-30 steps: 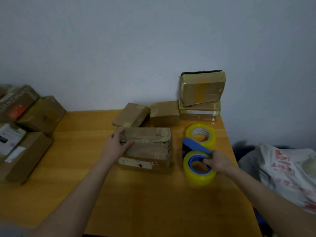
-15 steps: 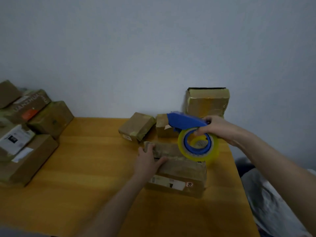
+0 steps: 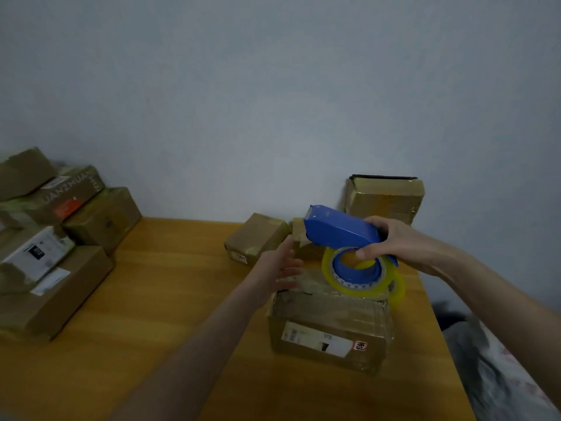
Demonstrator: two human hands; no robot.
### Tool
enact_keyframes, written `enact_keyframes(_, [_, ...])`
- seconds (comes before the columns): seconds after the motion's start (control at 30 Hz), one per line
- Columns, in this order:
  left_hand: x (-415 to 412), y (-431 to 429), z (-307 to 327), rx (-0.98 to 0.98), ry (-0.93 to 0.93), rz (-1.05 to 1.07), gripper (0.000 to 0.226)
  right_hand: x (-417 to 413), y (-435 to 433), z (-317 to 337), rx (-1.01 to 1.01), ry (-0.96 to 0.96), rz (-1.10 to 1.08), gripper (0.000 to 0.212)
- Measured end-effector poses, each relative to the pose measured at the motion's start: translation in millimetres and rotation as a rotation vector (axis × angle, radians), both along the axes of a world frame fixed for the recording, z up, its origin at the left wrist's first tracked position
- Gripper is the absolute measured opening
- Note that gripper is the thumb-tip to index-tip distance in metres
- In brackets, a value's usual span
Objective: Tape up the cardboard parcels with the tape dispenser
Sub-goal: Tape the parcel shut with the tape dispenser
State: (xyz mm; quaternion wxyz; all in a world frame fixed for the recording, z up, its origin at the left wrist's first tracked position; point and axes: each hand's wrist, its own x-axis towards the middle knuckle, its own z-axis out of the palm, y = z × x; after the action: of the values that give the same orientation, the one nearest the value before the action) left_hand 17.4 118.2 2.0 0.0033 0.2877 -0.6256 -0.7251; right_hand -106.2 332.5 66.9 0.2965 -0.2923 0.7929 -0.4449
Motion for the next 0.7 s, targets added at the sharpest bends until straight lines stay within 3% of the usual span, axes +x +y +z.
enact_keyframes(0.1, [-4,7,5,0.124,-0.002,-0.089,0.057,3,-4,1,0.016,0.011,0.026,0.052])
enact_keyframes(0.23, [-5,2,4,0.171,0.104,-0.024,0.031,6,-5,2,0.069,0.053,0.058,0.051])
enact_keyframes(0.4, [0,-6,2,0.169,0.022,-0.049,0.056,7,-3,1,0.091,0.073,0.07,0.048])
enact_keyframes(0.57, [9,-1,-2,0.097,0.04,-0.106,0.022,7,-3,-2,0.089,0.073,0.09,0.049])
enact_keyframes(0.7, [9,-2,-3,0.15,0.075,-0.015,0.017,6,-4,-3,0.082,0.099,0.114,0.052])
